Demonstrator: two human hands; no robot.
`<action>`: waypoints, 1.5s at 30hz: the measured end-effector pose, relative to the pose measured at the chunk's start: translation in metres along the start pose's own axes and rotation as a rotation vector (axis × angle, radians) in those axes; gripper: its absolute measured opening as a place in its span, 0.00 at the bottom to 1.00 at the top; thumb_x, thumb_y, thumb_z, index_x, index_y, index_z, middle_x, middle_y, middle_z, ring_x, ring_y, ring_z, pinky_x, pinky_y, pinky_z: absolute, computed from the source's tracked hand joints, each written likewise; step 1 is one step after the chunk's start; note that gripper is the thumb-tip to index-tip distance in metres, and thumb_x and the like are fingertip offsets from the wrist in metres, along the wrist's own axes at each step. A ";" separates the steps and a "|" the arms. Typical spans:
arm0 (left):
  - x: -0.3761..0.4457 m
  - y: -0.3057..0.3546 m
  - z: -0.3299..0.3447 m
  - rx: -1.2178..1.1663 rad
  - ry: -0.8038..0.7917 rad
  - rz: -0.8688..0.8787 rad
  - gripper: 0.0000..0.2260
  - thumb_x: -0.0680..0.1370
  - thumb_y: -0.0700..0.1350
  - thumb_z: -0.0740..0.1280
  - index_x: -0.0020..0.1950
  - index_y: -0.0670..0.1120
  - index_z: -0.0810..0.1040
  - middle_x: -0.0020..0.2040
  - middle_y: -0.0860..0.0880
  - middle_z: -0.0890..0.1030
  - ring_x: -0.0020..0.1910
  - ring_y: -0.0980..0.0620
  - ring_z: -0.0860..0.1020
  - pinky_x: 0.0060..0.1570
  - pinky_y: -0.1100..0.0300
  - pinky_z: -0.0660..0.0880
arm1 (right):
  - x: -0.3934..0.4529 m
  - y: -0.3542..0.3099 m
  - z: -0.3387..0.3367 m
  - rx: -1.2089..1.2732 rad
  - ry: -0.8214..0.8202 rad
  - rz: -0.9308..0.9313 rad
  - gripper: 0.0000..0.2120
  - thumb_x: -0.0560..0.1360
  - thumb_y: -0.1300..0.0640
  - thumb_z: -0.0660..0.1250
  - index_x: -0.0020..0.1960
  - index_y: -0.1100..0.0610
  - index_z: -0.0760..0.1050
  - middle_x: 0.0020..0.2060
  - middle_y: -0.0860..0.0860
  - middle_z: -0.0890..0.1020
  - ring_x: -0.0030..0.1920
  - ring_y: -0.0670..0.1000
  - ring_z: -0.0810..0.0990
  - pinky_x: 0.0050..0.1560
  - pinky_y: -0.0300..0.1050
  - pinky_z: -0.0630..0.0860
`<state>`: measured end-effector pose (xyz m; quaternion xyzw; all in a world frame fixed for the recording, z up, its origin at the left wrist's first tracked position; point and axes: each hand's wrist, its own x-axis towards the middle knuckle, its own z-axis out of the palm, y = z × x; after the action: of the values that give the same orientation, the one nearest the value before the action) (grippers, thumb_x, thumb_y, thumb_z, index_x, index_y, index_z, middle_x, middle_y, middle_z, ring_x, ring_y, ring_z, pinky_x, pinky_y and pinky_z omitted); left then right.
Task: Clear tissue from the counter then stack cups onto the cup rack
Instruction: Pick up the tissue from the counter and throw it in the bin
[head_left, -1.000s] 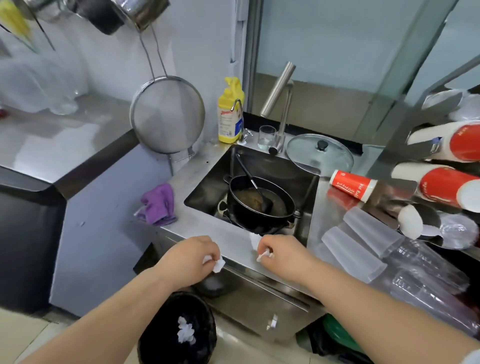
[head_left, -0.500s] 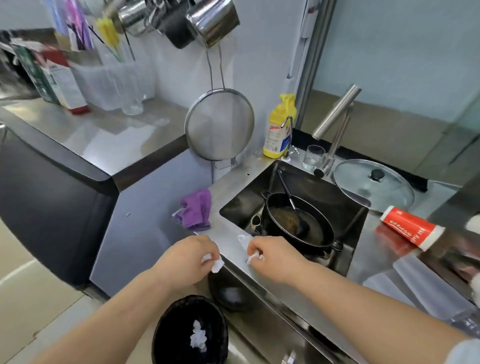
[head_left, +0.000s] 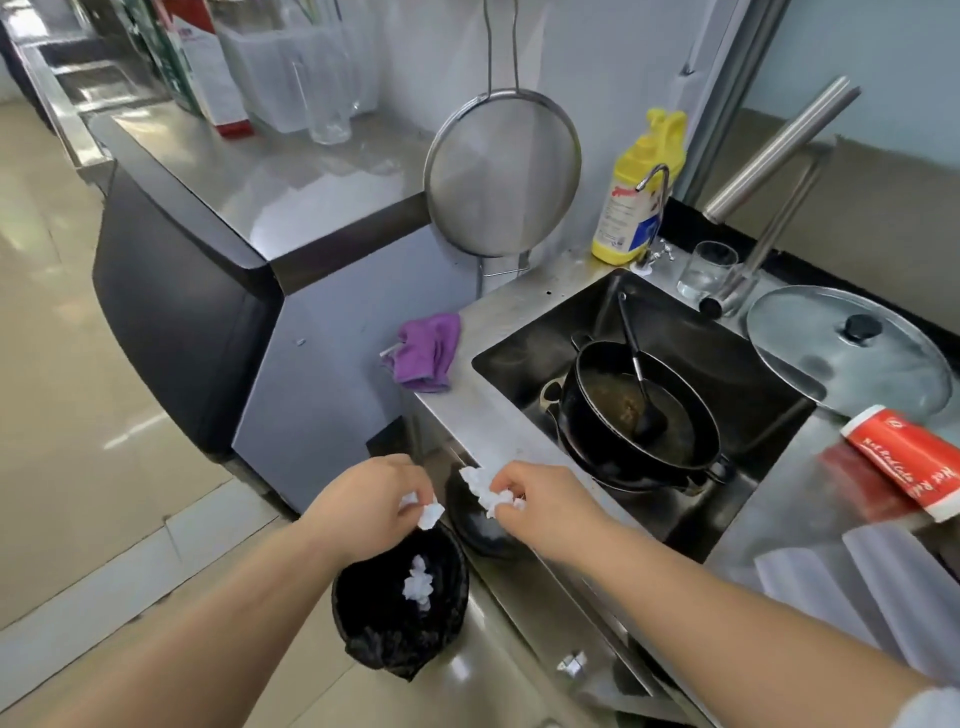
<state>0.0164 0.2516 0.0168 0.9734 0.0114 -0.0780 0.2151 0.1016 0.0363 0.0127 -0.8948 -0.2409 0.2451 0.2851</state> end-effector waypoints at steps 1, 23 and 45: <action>-0.003 -0.004 0.005 0.002 -0.013 0.002 0.06 0.74 0.45 0.65 0.45 0.55 0.80 0.47 0.58 0.78 0.46 0.56 0.78 0.47 0.61 0.75 | -0.002 -0.002 0.007 0.007 -0.005 0.009 0.09 0.72 0.54 0.64 0.51 0.49 0.78 0.47 0.49 0.82 0.48 0.51 0.78 0.47 0.42 0.74; -0.054 -0.217 0.285 -0.131 -0.385 -0.237 0.08 0.74 0.41 0.65 0.46 0.50 0.82 0.46 0.53 0.78 0.44 0.49 0.78 0.40 0.59 0.71 | 0.075 0.107 0.324 0.007 -0.283 0.381 0.11 0.72 0.56 0.65 0.54 0.50 0.79 0.53 0.49 0.78 0.45 0.48 0.73 0.43 0.39 0.67; 0.080 -0.369 0.518 -0.010 -0.506 -0.412 0.09 0.75 0.57 0.67 0.40 0.54 0.74 0.45 0.51 0.79 0.45 0.47 0.78 0.47 0.50 0.78 | 0.264 0.234 0.509 -0.045 -0.373 0.389 0.12 0.74 0.54 0.70 0.55 0.59 0.77 0.48 0.56 0.83 0.47 0.56 0.83 0.50 0.47 0.80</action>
<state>-0.0016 0.3678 -0.6132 0.8994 0.1545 -0.3590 0.1956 0.0782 0.2180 -0.5793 -0.8697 -0.1181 0.4505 0.1635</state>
